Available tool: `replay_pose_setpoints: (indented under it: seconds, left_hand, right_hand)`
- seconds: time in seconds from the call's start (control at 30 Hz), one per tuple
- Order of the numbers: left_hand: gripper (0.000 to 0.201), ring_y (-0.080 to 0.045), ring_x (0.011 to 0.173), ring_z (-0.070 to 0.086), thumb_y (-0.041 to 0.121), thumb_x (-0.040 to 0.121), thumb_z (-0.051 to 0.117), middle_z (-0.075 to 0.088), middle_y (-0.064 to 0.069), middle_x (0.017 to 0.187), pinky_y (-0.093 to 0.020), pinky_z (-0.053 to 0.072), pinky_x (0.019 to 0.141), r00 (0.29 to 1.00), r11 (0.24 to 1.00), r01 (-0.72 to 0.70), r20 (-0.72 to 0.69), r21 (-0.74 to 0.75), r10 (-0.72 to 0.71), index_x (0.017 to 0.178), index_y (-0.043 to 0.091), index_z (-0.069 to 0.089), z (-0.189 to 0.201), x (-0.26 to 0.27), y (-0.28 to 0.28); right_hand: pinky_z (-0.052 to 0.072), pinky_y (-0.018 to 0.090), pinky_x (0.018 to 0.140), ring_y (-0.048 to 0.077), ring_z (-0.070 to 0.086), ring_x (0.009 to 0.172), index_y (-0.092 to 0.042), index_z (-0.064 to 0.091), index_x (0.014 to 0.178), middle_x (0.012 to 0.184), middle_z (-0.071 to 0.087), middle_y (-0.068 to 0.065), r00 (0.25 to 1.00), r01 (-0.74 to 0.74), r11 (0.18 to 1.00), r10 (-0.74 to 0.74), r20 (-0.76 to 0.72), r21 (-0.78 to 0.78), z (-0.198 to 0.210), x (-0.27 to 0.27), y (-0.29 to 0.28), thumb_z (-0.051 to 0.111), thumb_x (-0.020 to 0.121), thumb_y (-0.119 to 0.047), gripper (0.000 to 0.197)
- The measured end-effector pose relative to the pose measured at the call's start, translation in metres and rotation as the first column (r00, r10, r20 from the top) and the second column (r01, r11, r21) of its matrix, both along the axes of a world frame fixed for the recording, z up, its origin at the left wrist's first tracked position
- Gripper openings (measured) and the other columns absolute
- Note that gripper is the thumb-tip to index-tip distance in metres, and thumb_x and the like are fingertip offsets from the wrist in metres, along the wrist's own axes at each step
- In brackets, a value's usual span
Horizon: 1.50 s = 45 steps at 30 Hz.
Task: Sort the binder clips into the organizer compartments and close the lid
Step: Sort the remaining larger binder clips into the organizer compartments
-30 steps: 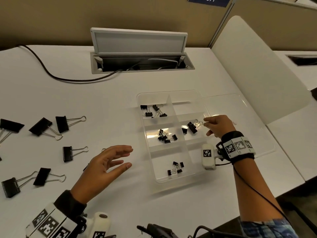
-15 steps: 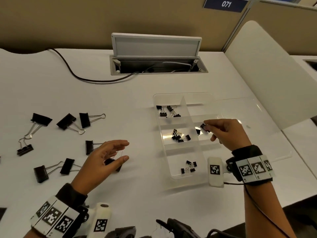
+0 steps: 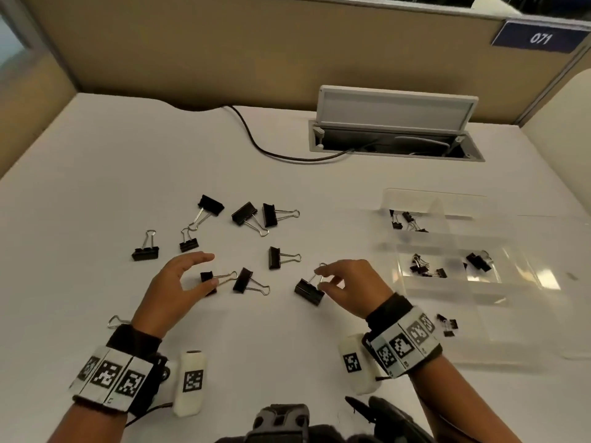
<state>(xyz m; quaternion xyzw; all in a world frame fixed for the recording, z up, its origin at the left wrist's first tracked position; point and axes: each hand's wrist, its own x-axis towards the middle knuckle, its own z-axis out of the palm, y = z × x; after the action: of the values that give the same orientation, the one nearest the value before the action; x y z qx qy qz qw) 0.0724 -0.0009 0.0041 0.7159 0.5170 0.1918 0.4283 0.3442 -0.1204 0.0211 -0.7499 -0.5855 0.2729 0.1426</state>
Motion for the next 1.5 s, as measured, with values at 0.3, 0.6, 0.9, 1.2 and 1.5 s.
replay_pose_setpoints:
  seconds: [0.3, 0.6, 0.9, 1.2, 1.5]
  left_hand:
    - [0.059, -0.021, 0.129, 0.040, 0.023, 0.077, 0.075, 0.045, -0.004, 0.140, -0.029, 0.030, 0.106, 0.950, 0.997, 0.032, -0.309, -0.067, -0.051, 0.130, 0.020, 0.050, -0.020, -0.063, 0.005]
    - [0.070, -0.028, 0.127, 0.028, 0.028, 0.065, 0.080, 0.033, -0.002, 0.133, -0.039, 0.032, 0.104, 0.782, 0.966, 0.125, -0.578, -0.225, -0.235, 0.125, 0.037, 0.045, -0.020, -0.092, 0.013]
    - [0.057, -0.011, 0.105, 0.052, -0.001, 0.070, 0.071, 0.052, 0.006, 0.113, -0.020, 0.043, 0.088, 0.907, 0.944, 0.289, -0.269, -0.162, -0.324, 0.111, 0.034, 0.048, -0.025, -0.065, 0.018]
    - [0.057, -0.009, 0.108, 0.045, 0.018, 0.067, 0.081, 0.047, 0.009, 0.115, -0.012, 0.034, 0.086, 0.943, 0.954, 0.298, -0.168, 0.040, -0.287, 0.109, 0.035, 0.046, -0.033, -0.050, 0.020]
    - [0.040, -0.012, 0.084, 0.059, 0.026, 0.067, 0.082, 0.064, 0.004, 0.096, -0.011, 0.044, 0.066, 0.952, 0.969, 0.241, -0.185, -0.045, -0.245, 0.100, 0.027, 0.061, -0.042, -0.053, 0.018]
  right_hand:
    - [0.034, 0.040, 0.108, 0.027, 0.029, 0.134, -0.027, 0.033, 0.141, 0.146, 0.033, 0.008, 0.990, -0.045, 0.993, 0.058, 0.128, -0.105, -0.027, -0.051, 0.051, 0.061, 0.084, -0.039, 0.064]
    - [0.044, 0.033, 0.093, 0.028, 0.050, 0.115, -0.009, 0.065, 0.110, 0.129, 0.052, 0.010, 0.944, -0.142, 0.973, 0.188, 0.270, -0.181, -0.030, -0.075, 0.067, 0.050, 0.091, -0.026, 0.029]
    - [0.029, 0.039, 0.110, 0.028, 0.032, 0.133, -0.020, 0.040, 0.137, 0.145, 0.038, 0.009, 0.950, -0.221, 0.973, 0.230, 0.212, -0.068, -0.035, -0.105, 0.063, 0.055, 0.089, -0.036, 0.052]
    - [0.038, 0.033, 0.090, 0.023, 0.053, 0.109, -0.023, 0.058, 0.118, 0.116, 0.064, -0.001, 0.947, -0.196, 0.980, 0.195, 0.253, -0.022, -0.038, -0.100, 0.054, 0.062, 0.082, -0.036, 0.039]
    - [0.044, 0.027, 0.096, 0.017, 0.059, 0.108, -0.019, 0.063, 0.117, 0.118, 0.066, 0.000, 0.968, -0.247, 0.969, 0.247, 0.039, -0.015, -0.029, -0.087, 0.045, 0.054, 0.084, -0.001, 0.039]
